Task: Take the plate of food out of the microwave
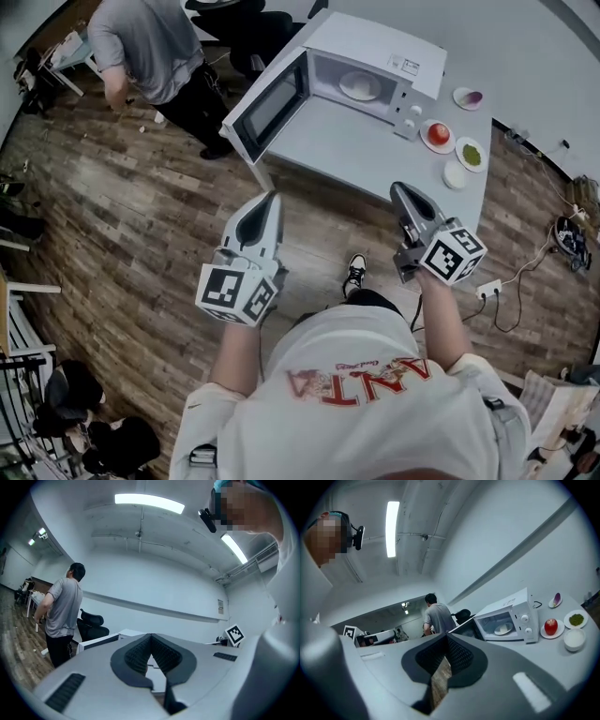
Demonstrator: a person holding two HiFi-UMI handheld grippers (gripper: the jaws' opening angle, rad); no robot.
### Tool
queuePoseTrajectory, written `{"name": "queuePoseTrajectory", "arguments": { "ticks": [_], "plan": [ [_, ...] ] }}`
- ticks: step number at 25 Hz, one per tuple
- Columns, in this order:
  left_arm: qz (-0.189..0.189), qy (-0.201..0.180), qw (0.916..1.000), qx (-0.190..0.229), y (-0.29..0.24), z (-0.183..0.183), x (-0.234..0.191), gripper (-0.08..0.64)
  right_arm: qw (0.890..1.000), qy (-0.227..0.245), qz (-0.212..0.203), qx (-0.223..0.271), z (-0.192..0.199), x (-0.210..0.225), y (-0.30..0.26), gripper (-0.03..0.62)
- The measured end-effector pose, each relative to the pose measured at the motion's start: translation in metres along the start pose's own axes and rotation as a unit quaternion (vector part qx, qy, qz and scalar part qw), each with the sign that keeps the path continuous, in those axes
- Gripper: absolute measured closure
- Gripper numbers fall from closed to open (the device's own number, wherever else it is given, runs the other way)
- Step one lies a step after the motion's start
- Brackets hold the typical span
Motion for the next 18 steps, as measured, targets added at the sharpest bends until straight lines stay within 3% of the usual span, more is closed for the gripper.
{"name": "queuePoseTrajectory", "arguments": {
  "ticks": [10, 18],
  "plan": [
    [0.012, -0.016, 0.9987, -0.047, -0.150, 0.005, -0.008, 0.554, 0.998, -0.062, 0.025, 0.009, -0.036, 0.123, -0.056, 0.589],
    [0.012, -0.027, 0.9969, -0.073, -0.233, 0.016, -0.028, 0.554, 0.992, -0.119, 0.049, -0.006, -0.031, 0.189, -0.098, 0.589]
  ]
}}
Point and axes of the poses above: the fingertips, and each gripper's own axes: y backward along the fingers, x to its right, z out of its underside, the point moved 6 cm from there along y, backward along the fingers
